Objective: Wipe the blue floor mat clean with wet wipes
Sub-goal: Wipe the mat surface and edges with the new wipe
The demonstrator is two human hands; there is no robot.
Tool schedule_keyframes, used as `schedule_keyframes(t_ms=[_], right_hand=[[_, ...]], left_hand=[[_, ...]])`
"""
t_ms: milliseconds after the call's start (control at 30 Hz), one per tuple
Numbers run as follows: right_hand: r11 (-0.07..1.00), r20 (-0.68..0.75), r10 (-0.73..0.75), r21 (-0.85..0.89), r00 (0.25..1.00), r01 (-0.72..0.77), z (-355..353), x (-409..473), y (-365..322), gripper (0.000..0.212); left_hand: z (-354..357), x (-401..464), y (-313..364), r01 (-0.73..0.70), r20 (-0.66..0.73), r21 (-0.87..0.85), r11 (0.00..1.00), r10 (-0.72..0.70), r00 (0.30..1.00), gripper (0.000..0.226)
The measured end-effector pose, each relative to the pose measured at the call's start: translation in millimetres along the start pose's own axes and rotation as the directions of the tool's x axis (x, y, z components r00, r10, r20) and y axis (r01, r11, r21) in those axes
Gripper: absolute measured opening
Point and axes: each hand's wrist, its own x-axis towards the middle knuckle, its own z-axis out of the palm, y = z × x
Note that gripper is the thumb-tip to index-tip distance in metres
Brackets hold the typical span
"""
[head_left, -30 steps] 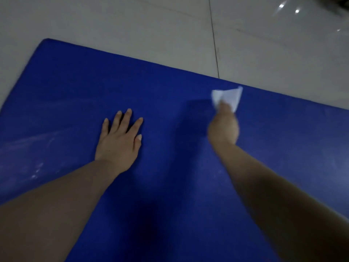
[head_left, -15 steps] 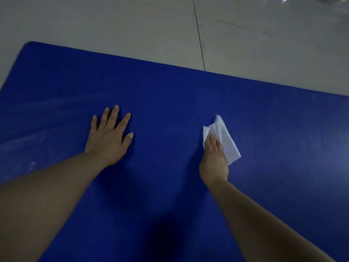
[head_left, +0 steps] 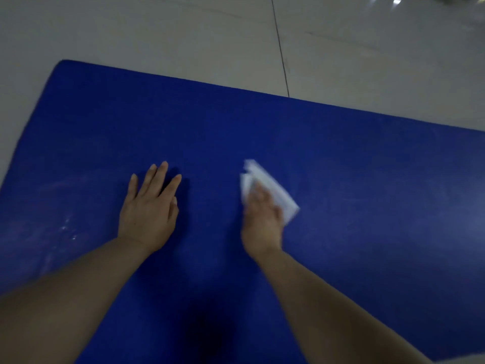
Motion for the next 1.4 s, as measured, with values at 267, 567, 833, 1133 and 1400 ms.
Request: schedule_keyframes(t_ms=[267, 567, 833, 1133, 1400], right_hand=[[0.996, -0.034, 0.069, 0.059, 0.997, -0.067, 14.1, -36.4, -33.4, 0.062], [0.993, -0.005, 0.082, 0.088, 0.997, -0.081, 19.5, -51.0, -36.8, 0.064], [0.978, -0.144, 0.149, 0.17, 0.978, -0.124, 44.8, -97.0, -52.6, 0.068], [0.98, -0.166, 0.124, 0.172, 0.978, -0.095, 48.9, -92.8, -35.9, 0.064], [0.955, 0.037, 0.19, 0.226, 0.981, -0.194, 39.5, -127.6, -67.5, 0.065]], left_hand=[[9.2, -12.9, -3.9, 0.012, 0.057, 0.002, 1.0, -0.012, 0.998, 0.052], [7.0, -13.4, -3.4, 0.014, 0.07, -0.005, 1.0, -0.014, 0.997, 0.052], [5.3, -13.9, -1.8, 0.016, 0.084, 0.01, 1.0, -0.017, 0.996, 0.054], [1.8, -14.0, -1.7, 0.011, 0.101, 0.018, 1.0, -0.013, 0.995, 0.054], [0.9, -13.7, -1.3, 0.004, 0.116, 0.025, 1.0, -0.007, 0.993, 0.054]])
